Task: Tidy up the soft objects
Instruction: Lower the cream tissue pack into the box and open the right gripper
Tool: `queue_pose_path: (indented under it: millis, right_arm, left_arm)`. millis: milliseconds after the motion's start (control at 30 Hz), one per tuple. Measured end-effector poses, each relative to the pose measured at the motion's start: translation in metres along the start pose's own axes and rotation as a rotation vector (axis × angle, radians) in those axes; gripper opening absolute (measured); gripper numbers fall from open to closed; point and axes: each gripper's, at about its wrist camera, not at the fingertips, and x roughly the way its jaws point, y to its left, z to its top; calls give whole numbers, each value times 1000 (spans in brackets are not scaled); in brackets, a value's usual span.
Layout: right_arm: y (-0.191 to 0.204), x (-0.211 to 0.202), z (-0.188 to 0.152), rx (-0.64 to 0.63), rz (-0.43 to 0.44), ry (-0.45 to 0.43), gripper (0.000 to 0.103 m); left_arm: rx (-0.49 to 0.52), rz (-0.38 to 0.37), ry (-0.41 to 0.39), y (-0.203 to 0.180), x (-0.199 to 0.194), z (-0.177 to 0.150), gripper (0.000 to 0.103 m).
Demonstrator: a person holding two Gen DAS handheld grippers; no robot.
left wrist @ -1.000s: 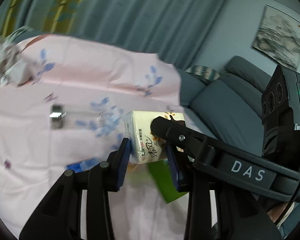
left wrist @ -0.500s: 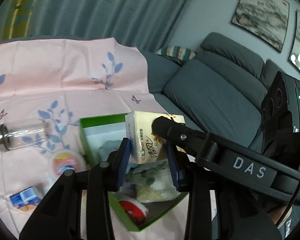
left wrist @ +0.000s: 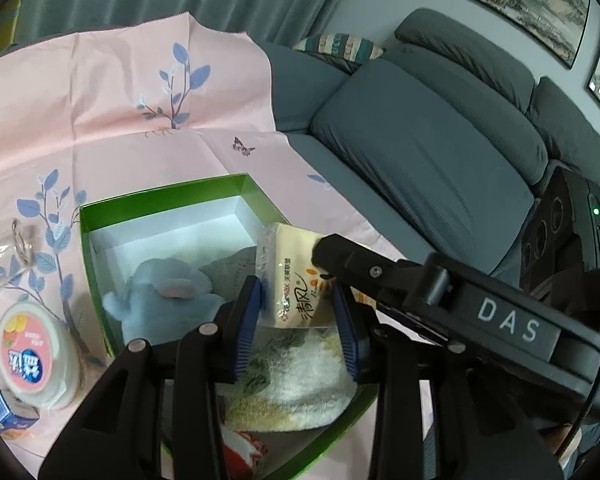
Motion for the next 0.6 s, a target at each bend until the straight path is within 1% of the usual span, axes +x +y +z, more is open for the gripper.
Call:
queue_pose_path:
  millis: [67,167,267,367,433,500,600]
  right_arm:
    - [-3,4,3,16,-3,1,55]
    - [-10,10,5,46,-20,2,55]
    - [-18,21,5,82,-28,34,55]
    - [-26,28,3,114,-68,69,55]
    - [-30,32,2,134,-84,86,55]
    - [-33,32,1,149,-91,92,55]
    - [-35,34,0,153,-134,94,55]
  left_arm:
    - [-1,4,2,1,5,1,34]
    - [-19,-2,27,5,15,2,34]
    - [-33,15,59,11,26,2,35]
    - [-60,24,98,16,37,-4,35]
    - [-58,39,111,16,42,-7,37]
    - [-58,49,114,17,44,-8,37]
    - [-71,61,137,19,49,-10,40]
